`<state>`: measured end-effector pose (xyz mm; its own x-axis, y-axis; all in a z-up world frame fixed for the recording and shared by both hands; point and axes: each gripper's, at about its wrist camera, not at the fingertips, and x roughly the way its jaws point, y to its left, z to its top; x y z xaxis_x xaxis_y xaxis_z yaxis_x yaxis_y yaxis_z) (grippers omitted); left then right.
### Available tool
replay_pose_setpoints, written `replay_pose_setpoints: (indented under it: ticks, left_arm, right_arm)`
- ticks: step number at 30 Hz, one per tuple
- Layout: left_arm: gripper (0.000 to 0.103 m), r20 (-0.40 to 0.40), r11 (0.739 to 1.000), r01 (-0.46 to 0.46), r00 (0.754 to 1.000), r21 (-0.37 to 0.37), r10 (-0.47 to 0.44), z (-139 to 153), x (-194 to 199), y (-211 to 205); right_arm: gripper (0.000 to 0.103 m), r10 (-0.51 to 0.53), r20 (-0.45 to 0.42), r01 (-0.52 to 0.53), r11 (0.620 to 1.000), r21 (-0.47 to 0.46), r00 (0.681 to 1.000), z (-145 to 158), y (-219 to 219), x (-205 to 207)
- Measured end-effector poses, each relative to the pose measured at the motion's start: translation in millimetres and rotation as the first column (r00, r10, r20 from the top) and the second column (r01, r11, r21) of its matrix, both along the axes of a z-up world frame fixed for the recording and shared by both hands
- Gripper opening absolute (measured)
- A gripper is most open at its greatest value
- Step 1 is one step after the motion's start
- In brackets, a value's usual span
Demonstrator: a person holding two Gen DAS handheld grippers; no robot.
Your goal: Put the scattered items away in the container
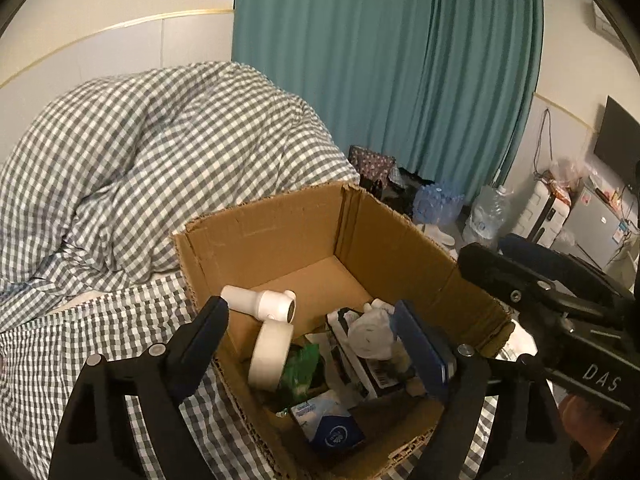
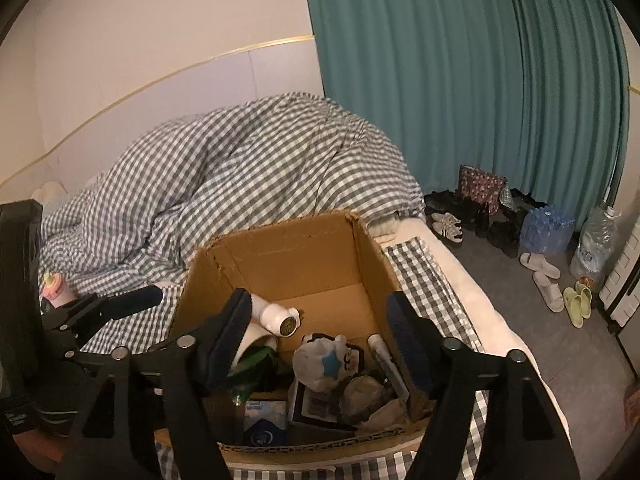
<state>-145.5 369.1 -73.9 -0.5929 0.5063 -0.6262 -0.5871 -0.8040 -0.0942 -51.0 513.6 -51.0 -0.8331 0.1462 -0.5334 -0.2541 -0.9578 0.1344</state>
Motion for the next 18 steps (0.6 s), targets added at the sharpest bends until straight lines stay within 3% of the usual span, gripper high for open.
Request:
replay_pose_setpoints:
  ticks: [5, 18]
  left_arm:
    - [0.093, -0.023, 1.0, -0.018, 1.0, 0.018, 0.018, 12, 6, -11]
    - [0.1, -0.1, 0.991, -0.078, 0.991, 0.104, 0.089, 53, 36, -59]
  right_arm:
    - [0.082, -0.018, -0.037, 0.018, 1.0, 0.008, 0.999, 13, -2, 12]
    - [0.093, -0.031, -0.09, 0.034, 0.999, 0.027, 0.995, 46, -27, 44]
